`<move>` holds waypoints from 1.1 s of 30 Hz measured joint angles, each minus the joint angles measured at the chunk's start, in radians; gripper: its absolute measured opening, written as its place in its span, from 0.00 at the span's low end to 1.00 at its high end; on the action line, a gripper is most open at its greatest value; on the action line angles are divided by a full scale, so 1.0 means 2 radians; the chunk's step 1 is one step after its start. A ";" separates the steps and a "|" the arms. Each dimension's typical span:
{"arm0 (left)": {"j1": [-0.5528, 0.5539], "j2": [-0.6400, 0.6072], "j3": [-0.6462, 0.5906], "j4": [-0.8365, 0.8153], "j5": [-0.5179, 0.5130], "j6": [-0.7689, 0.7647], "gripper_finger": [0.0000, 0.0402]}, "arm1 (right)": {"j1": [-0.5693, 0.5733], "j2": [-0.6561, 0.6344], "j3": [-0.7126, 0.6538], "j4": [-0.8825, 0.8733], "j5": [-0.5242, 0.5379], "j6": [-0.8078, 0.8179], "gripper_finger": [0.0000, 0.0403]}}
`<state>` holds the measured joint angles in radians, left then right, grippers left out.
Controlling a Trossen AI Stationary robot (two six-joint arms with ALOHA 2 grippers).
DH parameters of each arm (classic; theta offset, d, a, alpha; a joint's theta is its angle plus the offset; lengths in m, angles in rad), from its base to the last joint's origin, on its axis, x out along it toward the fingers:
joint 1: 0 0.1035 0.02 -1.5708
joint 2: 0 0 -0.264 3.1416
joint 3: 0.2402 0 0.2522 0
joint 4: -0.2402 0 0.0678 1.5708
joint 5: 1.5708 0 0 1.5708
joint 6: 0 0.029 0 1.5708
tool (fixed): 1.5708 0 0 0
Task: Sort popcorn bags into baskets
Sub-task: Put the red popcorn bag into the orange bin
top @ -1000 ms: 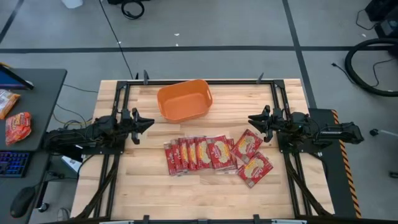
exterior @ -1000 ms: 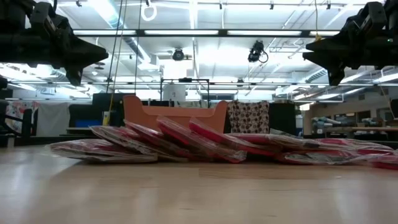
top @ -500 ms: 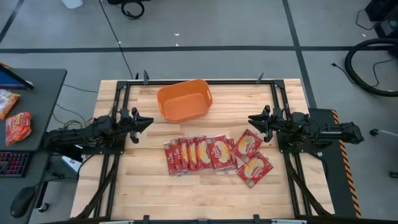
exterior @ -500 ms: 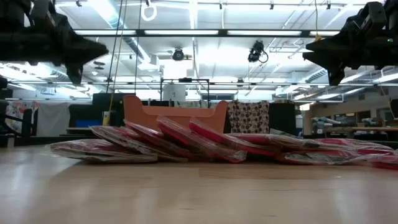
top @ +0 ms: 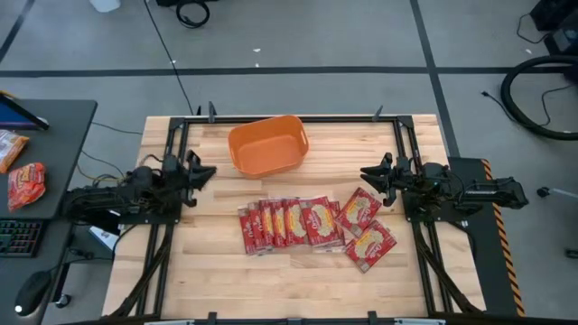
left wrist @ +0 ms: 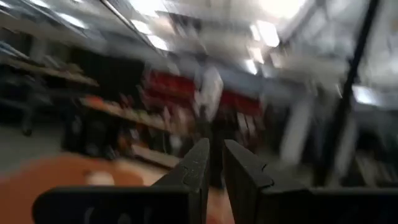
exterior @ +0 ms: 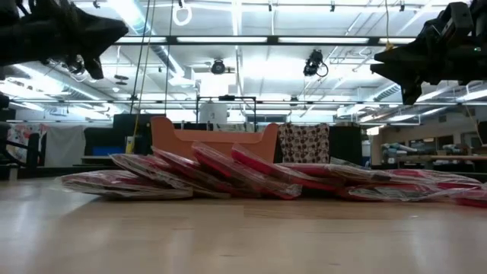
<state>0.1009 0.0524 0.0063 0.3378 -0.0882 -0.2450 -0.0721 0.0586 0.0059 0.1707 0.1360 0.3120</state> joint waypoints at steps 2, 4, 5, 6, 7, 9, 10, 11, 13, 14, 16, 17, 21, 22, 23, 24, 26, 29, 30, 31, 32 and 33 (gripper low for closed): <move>0.000 0.034 0.000 -0.002 0.020 0.015 0.12 | 0.000 0.000 0.000 0.000 0.000 0.000 0.30; 0.000 0.068 0.000 0.006 0.020 0.023 0.12 | 0.000 0.000 0.000 0.000 0.000 0.000 0.30; 0.000 0.086 0.000 0.009 0.020 0.025 0.12 | 0.000 0.000 0.000 0.000 0.000 0.000 0.30; 0.000 0.101 0.000 0.011 0.020 0.026 0.12 | 0.000 0.000 0.000 0.000 0.000 0.000 0.30; 0.000 0.116 0.001 0.009 0.020 0.026 0.12 | 0.000 0.000 0.000 0.000 0.000 0.000 0.30; -0.005 0.146 0.004 0.003 0.024 0.026 0.12 | 0.000 0.000 0.000 0.000 0.000 0.000 0.30; -0.011 0.161 0.006 0.002 0.035 0.035 0.12 | 0.000 0.000 0.000 0.000 0.000 0.000 0.30; -0.019 0.176 0.010 0.003 0.050 0.050 0.13 | 0.000 0.000 0.000 0.000 0.000 0.000 0.30; -0.041 0.206 0.016 0.000 0.056 0.081 0.17 | 0.000 0.000 0.000 0.000 0.000 0.000 0.30; -0.053 0.223 0.020 -0.001 0.048 0.089 0.19 | 0.000 0.000 0.000 0.000 0.000 0.000 0.30; -0.079 0.257 0.029 -0.004 0.020 0.103 0.23 | 0.000 0.000 0.000 0.000 0.000 0.000 0.30; -0.092 0.274 0.034 -0.004 0.005 0.112 0.26 | 0.000 0.000 0.000 0.000 0.000 0.000 0.30; -0.143 0.343 0.056 -0.009 -0.057 0.186 0.34 | 0.000 0.000 0.000 0.000 0.000 0.000 0.30; -0.154 0.361 0.061 -0.012 -0.077 0.203 0.36 | 0.000 0.000 0.000 0.000 0.000 0.000 0.30; -0.163 0.378 0.067 -0.013 -0.097 0.215 0.38 | 0.000 0.000 0.000 0.000 0.000 0.000 0.30; -0.173 0.398 0.074 -0.013 -0.121 0.225 0.39 | 0.000 0.000 0.000 0.000 0.000 0.000 0.30; -0.188 0.432 0.088 -0.013 -0.159 0.245 0.41 | 0.000 0.000 0.000 0.000 0.000 0.000 0.30; -0.208 0.483 0.111 -0.023 -0.184 0.280 0.42 | 0.000 0.000 0.000 0.000 0.000 0.000 0.30; -0.214 0.500 0.117 -0.022 -0.190 0.295 0.42 | 0.000 0.000 0.000 0.000 0.000 0.000 0.30; -0.219 0.517 0.124 -0.022 -0.196 0.310 0.42 | 0.000 0.000 0.000 0.000 0.000 0.000 0.30; -0.224 0.533 0.130 -0.022 -0.202 0.323 0.42 | 0.000 0.000 0.000 0.000 0.000 0.000 0.30; -0.228 0.548 0.135 -0.023 -0.208 0.337 0.42 | 0.000 0.000 0.000 0.000 0.000 0.000 0.30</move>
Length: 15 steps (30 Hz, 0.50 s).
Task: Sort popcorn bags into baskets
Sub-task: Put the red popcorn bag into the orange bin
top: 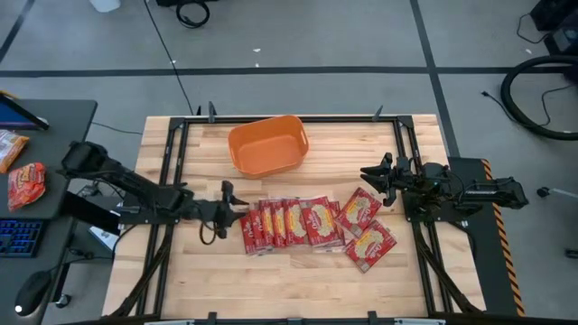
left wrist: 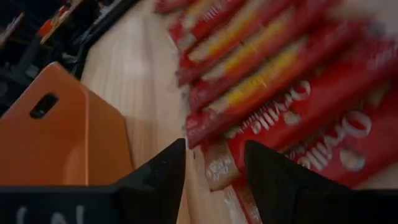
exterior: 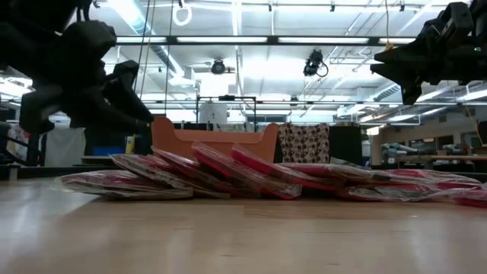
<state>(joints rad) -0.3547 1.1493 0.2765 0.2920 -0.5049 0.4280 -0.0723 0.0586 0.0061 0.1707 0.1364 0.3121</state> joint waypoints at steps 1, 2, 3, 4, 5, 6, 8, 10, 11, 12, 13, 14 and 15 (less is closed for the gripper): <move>-0.004 0.016 0.007 0.000 -0.006 0.013 0.42 | 0.000 0.000 0.000 0.000 0.000 0.000 0.30; -0.008 0.031 0.013 0.000 -0.010 0.026 0.42 | 0.000 0.000 0.000 0.000 0.000 0.000 0.30; -0.011 0.045 0.020 0.001 -0.015 0.038 0.42 | 0.000 0.000 0.000 0.000 0.000 0.000 0.30; -0.016 0.059 0.028 0.001 -0.020 0.048 0.42 | 0.000 0.000 0.000 0.000 0.000 0.000 0.30; -0.019 0.072 0.036 0.000 -0.024 0.060 0.42 | 0.000 0.000 0.000 0.000 0.000 0.000 0.30; -0.023 0.086 0.045 0.000 -0.026 0.071 0.42 | 0.000 0.000 0.000 0.000 0.000 0.000 0.30; -0.028 0.110 0.065 -0.004 -0.026 0.091 0.42 | 0.000 0.000 0.000 0.000 0.000 0.000 0.30; -0.033 0.131 0.091 -0.032 -0.026 0.093 0.42 | 0.000 0.000 0.000 0.000 0.000 0.000 0.30; -0.034 0.139 0.104 -0.056 -0.026 0.093 0.42 | 0.000 0.000 0.000 0.000 0.000 0.000 0.30; -0.035 0.146 0.119 -0.088 -0.027 0.087 0.42 | 0.000 0.000 0.000 0.000 0.000 0.000 0.30; -0.036 0.153 0.135 -0.119 -0.032 0.078 0.42 | 0.000 0.000 0.000 0.000 0.000 0.000 0.30; -0.038 0.158 0.150 -0.153 -0.037 0.068 0.42 | 0.000 0.000 0.000 0.000 0.000 0.000 0.30; -0.038 0.162 0.164 -0.184 -0.040 0.058 0.42 | 0.000 0.000 0.000 0.001 0.000 0.000 0.30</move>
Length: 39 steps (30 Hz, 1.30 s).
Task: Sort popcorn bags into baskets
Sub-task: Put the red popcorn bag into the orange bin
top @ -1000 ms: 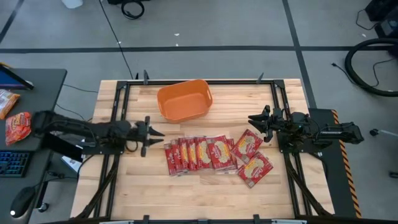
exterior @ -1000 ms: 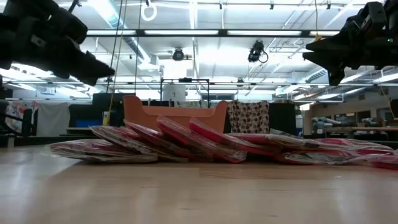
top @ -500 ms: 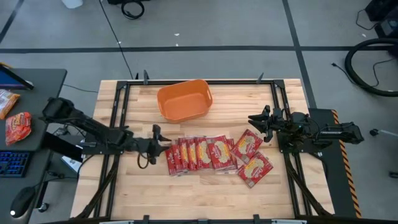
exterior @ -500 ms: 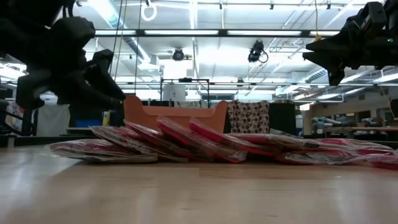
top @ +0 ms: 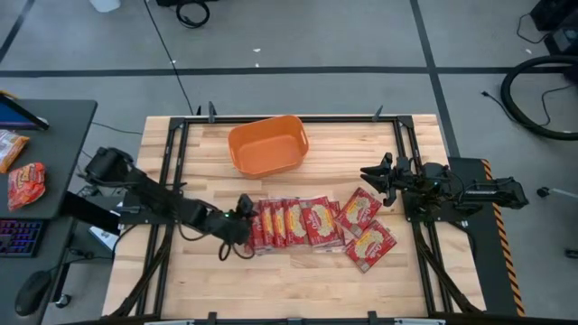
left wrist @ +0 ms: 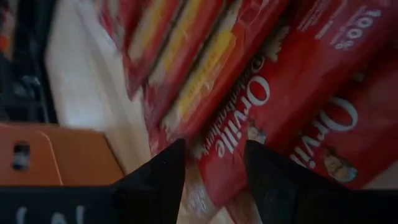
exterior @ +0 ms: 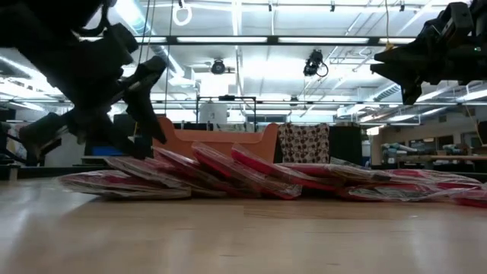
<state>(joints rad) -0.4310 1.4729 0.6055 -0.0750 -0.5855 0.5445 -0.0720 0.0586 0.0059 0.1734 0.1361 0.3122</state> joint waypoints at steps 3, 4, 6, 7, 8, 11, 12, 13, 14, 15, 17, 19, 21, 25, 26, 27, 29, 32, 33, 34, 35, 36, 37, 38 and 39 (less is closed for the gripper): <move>0.000 0.001 0.034 -0.077 0.004 -0.021 0.42 | 0.000 0.000 0.000 0.004 0.000 0.000 0.30; 0.000 0.001 0.042 -0.093 0.005 -0.028 0.42 | 0.000 0.000 0.000 0.006 0.000 0.000 0.30; 0.000 -0.001 0.057 -0.122 0.006 -0.040 0.42 | 0.000 0.000 0.000 0.006 0.000 0.000 0.30; -0.001 -0.003 0.064 -0.135 0.006 -0.045 0.42 | 0.000 0.000 0.000 0.006 0.000 0.000 0.30; -0.003 -0.004 0.071 -0.144 0.007 -0.046 0.42 | 0.000 0.000 0.000 0.006 0.000 0.000 0.30; -0.009 -0.003 0.074 -0.167 0.030 -0.017 0.42 | 0.000 0.000 0.000 0.006 0.000 0.000 0.30; -0.012 -0.001 0.071 -0.172 0.039 -0.004 0.42 | 0.000 0.000 0.000 0.006 0.000 0.000 0.30; -0.015 0.001 0.069 -0.173 0.042 0.006 0.42 | 0.000 0.000 0.000 0.006 0.000 0.000 0.30; -0.019 0.001 0.067 -0.172 0.042 0.011 0.42 | 0.000 0.000 0.000 0.006 0.000 0.000 0.30; -0.021 0.001 0.066 -0.166 0.040 0.012 0.42 | 0.000 0.000 0.000 0.006 0.000 0.000 0.30; -0.024 0.000 0.062 -0.152 0.028 0.013 0.42 | 0.000 0.000 0.000 0.008 0.000 0.000 0.30; -0.025 0.000 0.061 -0.151 0.013 0.013 0.42 | 0.000 0.000 0.000 0.008 0.000 0.000 0.30; -0.025 0.008 0.061 -0.143 0.005 0.013 0.42 | 0.000 0.000 0.000 0.008 0.000 0.000 0.30; -0.024 0.038 0.060 -0.132 0.001 0.019 0.42 | 0.000 0.000 0.000 0.008 0.000 0.000 0.30; -0.024 0.048 0.060 -0.130 -0.003 0.022 0.42 | 0.000 0.000 0.000 0.009 0.000 0.000 0.30; -0.024 0.058 0.060 -0.123 -0.011 0.026 0.42 | 0.000 0.000 0.000 0.010 0.000 0.000 0.30; -0.024 0.076 0.060 -0.091 -0.029 0.025 0.42 | 0.000 0.000 0.000 0.010 0.000 0.000 0.30; -0.024 0.091 0.060 -0.066 -0.037 0.025 0.42 | 0.000 0.000 0.000 0.012 0.000 0.000 0.30; -0.025 0.094 0.061 -0.063 -0.038 0.024 0.41 | 0.000 0.000 0.000 0.013 0.000 0.000 0.30; -0.025 0.095 0.061 -0.063 -0.038 0.021 0.40 | 0.000 0.000 0.000 0.014 0.000 0.000 0.30; -0.025 0.095 0.061 -0.063 -0.038 0.015 0.39 | 0.000 0.000 0.000 0.014 0.000 0.000 0.30; -0.025 0.095 0.061 -0.063 -0.037 0.005 0.37 | 0.000 0.000 0.000 0.014 0.000 0.000 0.30; -0.025 0.094 0.061 -0.063 -0.036 -0.007 0.34 | 0.000 0.000 0.000 0.014 0.000 0.000 0.30; -0.025 0.094 0.061 -0.062 -0.035 -0.021 0.32 | 0.000 0.000 0.000 0.014 0.000 0.000 0.30; -0.025 0.092 0.061 -0.062 -0.034 -0.035 0.28 | 0.000 0.000 0.000 0.014 0.000 0.000 0.30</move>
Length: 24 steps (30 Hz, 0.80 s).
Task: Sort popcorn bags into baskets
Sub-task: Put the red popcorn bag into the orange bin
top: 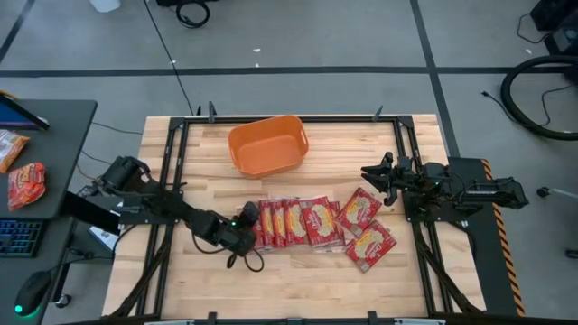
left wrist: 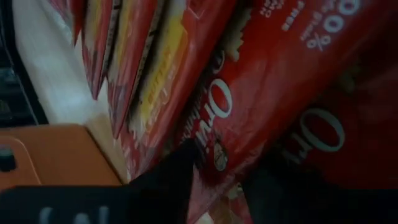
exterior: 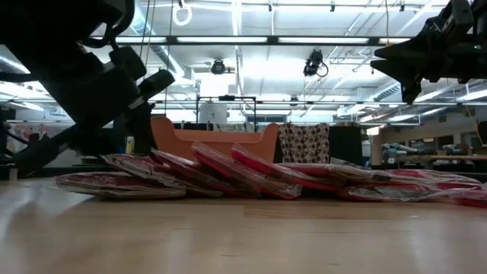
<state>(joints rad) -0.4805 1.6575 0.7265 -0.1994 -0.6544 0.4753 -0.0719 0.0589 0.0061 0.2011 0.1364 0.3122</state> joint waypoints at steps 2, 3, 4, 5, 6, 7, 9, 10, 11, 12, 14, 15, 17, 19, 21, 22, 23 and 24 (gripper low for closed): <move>0.000 -0.001 0.000 0.001 0.000 -0.031 0.20 | 0.000 0.000 0.000 0.000 0.000 0.000 0.30; 0.000 -0.001 0.000 0.001 0.000 -0.046 0.15 | 0.000 0.000 0.000 0.000 0.000 0.000 0.30; 0.000 -0.001 0.000 0.001 0.000 -0.060 0.11 | 0.000 0.000 0.000 0.000 0.000 0.000 0.30; -0.001 -0.001 0.000 0.001 0.000 -0.071 0.07 | 0.000 0.000 0.000 0.000 0.000 0.000 0.30; -0.002 -0.002 0.002 -0.002 0.000 -0.082 0.05 | 0.000 0.000 0.000 0.000 0.000 0.000 0.30; -0.003 -0.003 0.006 -0.011 0.001 -0.092 0.05 | 0.000 0.000 0.000 0.000 0.000 0.000 0.30; -0.003 -0.010 0.025 -0.051 0.008 -0.108 0.05 | 0.000 0.000 0.000 0.000 0.000 0.000 0.30; -0.003 -0.015 0.041 -0.081 0.013 -0.119 0.05 | 0.000 0.000 0.000 0.000 0.000 0.000 0.30; -0.003 -0.021 0.061 -0.120 0.020 -0.132 0.05 | 0.000 0.000 0.000 0.000 0.000 0.000 0.30; -0.001 -0.029 0.082 -0.164 0.028 -0.147 0.05 | 0.000 0.000 0.000 0.000 0.000 0.000 0.30; 0.009 -0.044 0.132 -0.253 0.058 -0.186 0.05 | 0.000 0.000 0.000 0.000 0.000 0.000 0.30; 0.017 -0.051 0.154 -0.292 0.075 -0.207 0.05 | 0.000 0.000 0.000 0.000 0.000 0.000 0.30; 0.035 -0.063 0.201 -0.370 0.106 -0.255 0.05 | 0.000 0.000 0.000 0.000 0.000 0.000 0.30; 0.055 -0.073 0.245 -0.423 0.120 -0.310 0.05 | 0.000 0.000 0.000 0.000 0.000 0.000 0.30; 0.076 -0.080 0.281 -0.460 0.124 -0.369 0.05 | 0.000 0.000 0.000 0.000 0.000 0.000 0.30; 0.089 -0.081 0.298 -0.472 0.122 -0.399 0.05 | 0.000 0.000 0.000 0.000 0.000 0.000 0.30; 0.100 -0.081 0.311 -0.476 0.116 -0.431 0.05 | 0.000 0.000 0.000 0.000 0.000 0.000 0.30; 0.114 -0.081 0.323 -0.476 0.105 -0.465 0.05 | 0.000 0.000 0.000 0.000 0.000 0.000 0.30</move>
<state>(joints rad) -0.2516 1.4956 1.3717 -1.1514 -0.4443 -0.4546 -0.0721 0.0589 0.0059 0.2012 0.1364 0.3122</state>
